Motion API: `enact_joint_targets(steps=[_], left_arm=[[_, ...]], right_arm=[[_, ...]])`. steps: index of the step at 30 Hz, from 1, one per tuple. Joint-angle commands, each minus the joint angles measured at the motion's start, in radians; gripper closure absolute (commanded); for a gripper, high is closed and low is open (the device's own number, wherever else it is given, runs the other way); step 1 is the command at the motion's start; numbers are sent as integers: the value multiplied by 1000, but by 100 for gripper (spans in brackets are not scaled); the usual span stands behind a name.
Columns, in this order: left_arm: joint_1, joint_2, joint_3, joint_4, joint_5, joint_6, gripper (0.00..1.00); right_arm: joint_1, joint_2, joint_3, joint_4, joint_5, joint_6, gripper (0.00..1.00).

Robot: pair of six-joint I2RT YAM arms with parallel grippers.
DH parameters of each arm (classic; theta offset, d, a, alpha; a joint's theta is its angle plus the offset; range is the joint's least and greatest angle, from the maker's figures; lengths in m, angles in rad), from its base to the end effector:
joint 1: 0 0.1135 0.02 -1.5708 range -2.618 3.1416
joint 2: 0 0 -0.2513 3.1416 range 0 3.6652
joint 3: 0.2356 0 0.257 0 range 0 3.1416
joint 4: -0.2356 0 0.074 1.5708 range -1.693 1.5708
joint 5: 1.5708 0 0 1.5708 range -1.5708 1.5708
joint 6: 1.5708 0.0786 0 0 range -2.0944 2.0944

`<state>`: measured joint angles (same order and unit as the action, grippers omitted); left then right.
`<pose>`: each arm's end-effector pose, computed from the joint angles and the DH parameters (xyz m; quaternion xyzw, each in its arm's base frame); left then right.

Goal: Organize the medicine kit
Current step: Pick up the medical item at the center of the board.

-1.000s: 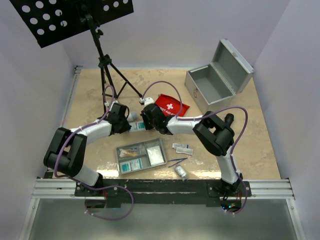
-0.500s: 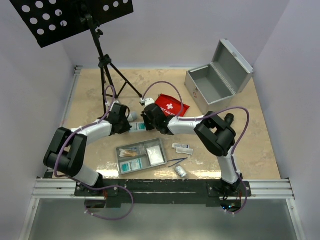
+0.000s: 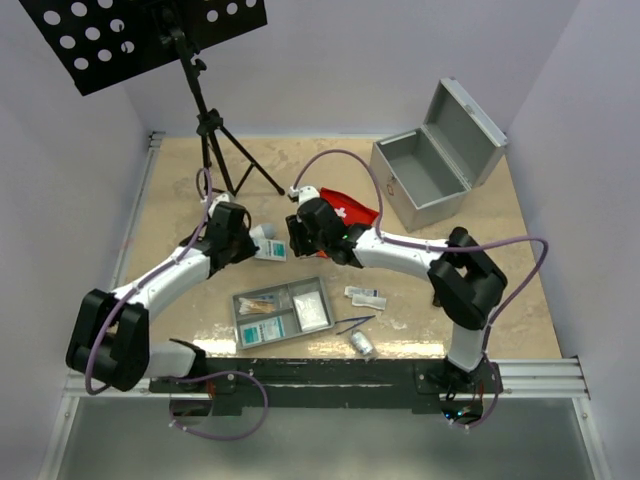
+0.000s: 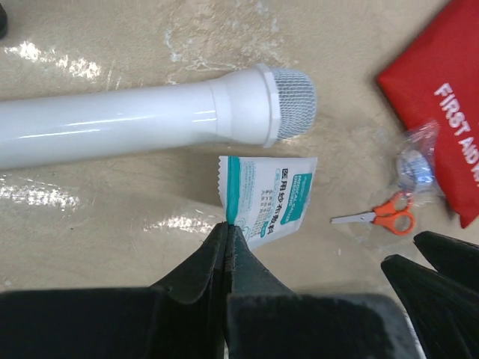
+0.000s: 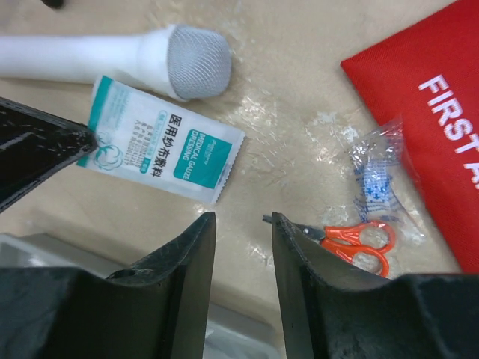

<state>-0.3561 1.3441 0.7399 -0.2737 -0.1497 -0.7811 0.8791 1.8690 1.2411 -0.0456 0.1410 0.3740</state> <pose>0.2854 -0.0937 0.1490 -0.2226 0.9115 -0.1231 0.3232 0.2955 0.3395 0.1608 -0.1950 0.8779 0.2023 0.3877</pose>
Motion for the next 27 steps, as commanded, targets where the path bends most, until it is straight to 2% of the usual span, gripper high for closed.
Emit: enact_joint_targets(steps=[1, 8, 13, 21, 24, 27], left_arm=[[-4, -118, 64, -59, -4, 6, 100], [-6, -327, 47, -166, 47, -24, 100], [-15, -479, -17, -243, 113, -61, 100], [-43, -678, -94, -372, 145, -109, 100], [-44, -715, -141, -392, 200, -115, 100], [-44, -756, -177, -430, 188, -113, 100]], right_arm=[[6, -132, -32, -8, 34, 26, 60], [6, -269, -153, 15, 19, 57, 60], [8, -306, -207, 36, 11, 65, 60], [15, -289, -264, 72, -14, 63, 62], [17, -278, -284, 84, -29, 57, 62], [23, -248, -292, 89, -29, 37, 60]])
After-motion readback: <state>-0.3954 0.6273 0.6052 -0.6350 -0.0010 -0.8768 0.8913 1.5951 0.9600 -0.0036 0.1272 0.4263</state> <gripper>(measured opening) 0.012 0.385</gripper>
